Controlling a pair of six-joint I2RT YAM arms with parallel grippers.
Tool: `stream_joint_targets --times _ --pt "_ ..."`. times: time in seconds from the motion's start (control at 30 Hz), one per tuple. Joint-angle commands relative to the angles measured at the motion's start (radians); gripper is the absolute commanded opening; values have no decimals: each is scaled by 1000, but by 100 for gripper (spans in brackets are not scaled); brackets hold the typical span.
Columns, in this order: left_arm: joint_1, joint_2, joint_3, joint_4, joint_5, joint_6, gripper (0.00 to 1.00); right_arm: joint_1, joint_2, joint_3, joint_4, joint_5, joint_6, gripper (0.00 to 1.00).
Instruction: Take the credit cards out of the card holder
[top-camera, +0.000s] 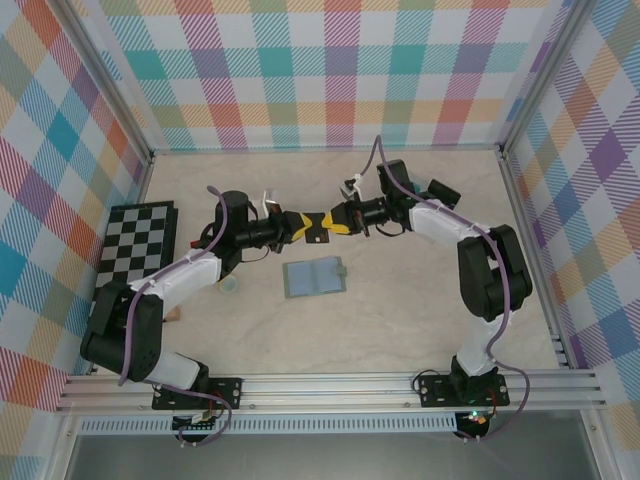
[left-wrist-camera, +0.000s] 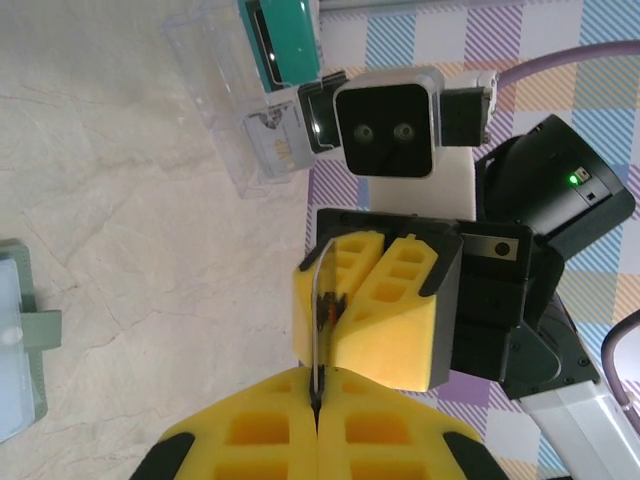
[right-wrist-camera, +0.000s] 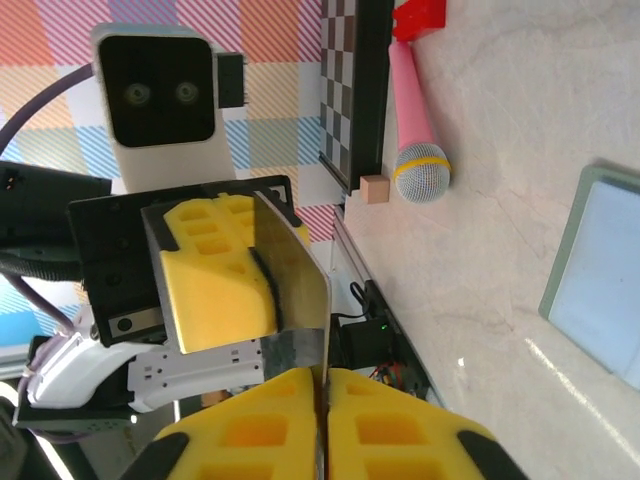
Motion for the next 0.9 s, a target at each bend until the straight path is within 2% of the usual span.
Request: stream_joint_targets --times 0.0,0.07,0.1,0.2,0.27,0.33,0.43,0.5,0.73,0.87 --pt "-1 -51 -2 -45 -43 26 13 5 -50 64 -104 35 -74 0" --pt "1 -78 18 -149 -83 78 33 4 -49 140 -279 114 -205 0" --pt "1 -90 27 -205 -106 103 41 2 -48 171 -345 151 -252 0" --pt "2 -126 78 -419 -202 204 72 -5 -37 275 -513 263 -392 0" --pt "2 -143 119 -560 -274 272 84 -16 -25 348 -623 377 -489 0" --pt "2 -154 151 -697 -349 325 90 -33 -17 404 -697 471 -569 0" --pt "7 -159 194 -847 -442 390 97 -69 -20 473 -779 629 -702 0" --pt "10 -163 206 -903 -480 419 99 -97 -28 506 -810 685 -782 0" --pt "16 -163 245 -995 -541 494 100 -214 -70 547 -844 869 -1056 0" --pt "19 -149 254 -1007 -541 508 100 -307 -81 540 -844 941 -1149 0"
